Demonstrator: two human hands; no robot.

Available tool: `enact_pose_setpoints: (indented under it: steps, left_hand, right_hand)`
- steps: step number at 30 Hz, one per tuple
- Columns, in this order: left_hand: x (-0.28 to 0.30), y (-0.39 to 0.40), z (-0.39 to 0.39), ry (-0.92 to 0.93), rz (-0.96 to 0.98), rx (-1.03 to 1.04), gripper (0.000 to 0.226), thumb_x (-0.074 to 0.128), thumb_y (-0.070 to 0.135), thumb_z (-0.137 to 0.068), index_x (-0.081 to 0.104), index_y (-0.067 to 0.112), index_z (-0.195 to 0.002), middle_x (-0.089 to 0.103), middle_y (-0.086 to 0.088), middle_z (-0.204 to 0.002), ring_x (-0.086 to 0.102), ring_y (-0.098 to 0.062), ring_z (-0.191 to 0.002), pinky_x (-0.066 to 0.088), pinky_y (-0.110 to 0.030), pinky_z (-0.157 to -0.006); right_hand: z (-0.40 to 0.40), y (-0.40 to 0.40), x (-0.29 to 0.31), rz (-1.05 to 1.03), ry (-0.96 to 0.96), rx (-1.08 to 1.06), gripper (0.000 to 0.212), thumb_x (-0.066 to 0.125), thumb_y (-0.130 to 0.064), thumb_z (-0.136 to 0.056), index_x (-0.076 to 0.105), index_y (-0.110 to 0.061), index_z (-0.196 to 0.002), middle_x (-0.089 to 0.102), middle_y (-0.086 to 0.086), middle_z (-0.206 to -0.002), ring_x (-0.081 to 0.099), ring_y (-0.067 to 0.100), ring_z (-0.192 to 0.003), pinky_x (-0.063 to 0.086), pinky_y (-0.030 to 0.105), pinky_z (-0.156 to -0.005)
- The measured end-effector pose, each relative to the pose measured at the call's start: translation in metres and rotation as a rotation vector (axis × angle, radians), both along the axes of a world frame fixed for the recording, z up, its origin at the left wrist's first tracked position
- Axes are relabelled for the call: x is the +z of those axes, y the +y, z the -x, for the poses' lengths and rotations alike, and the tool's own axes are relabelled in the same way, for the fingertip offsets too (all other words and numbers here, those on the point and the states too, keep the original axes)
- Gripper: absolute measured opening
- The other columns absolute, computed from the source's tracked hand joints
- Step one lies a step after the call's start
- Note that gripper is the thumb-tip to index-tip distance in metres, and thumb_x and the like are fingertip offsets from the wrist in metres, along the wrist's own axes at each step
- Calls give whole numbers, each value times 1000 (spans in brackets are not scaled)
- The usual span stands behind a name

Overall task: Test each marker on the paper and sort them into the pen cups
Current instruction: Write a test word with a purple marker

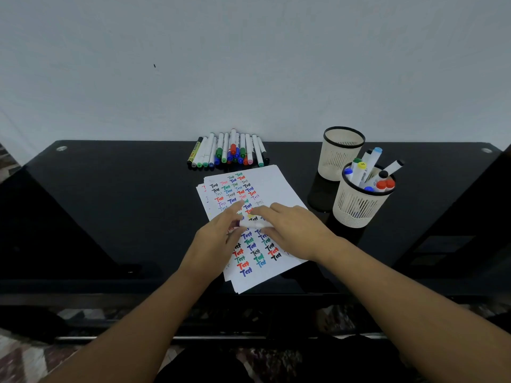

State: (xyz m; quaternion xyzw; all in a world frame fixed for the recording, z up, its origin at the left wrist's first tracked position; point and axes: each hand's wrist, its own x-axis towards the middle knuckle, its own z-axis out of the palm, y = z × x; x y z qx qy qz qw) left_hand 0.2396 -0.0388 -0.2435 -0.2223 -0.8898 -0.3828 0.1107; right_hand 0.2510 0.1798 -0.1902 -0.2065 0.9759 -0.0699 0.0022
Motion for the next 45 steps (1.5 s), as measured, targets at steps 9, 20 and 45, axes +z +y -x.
enact_pose_setpoints:
  steps: [9,20,45]
  left_hand:
    - [0,3,8,-37,143,77,77,62,61,-92,34,28,-155,45,7,-154,42,-13,-139,38,-37,-114]
    - [-3,5,14,-92,404,77,84,38,83,-87,46,30,-151,33,2,-163,19,-18,-153,12,-45,-126]
    - [0,6,15,-145,475,81,97,24,93,-78,40,35,-154,27,3,-166,14,-18,-155,8,-46,-126]
  right_hand:
    - [-1,9,6,196,-9,-51,63,37,-34,-109,3,-53,-160,53,-2,-107,57,17,-73,52,38,-64]
    - [-2,11,5,437,-38,-132,63,34,-23,-111,9,-56,-159,55,1,-65,48,14,-55,43,37,-55]
    - [-4,13,-5,658,-23,-251,54,42,-20,-107,22,-58,-140,60,18,-70,47,16,-51,39,32,-48]
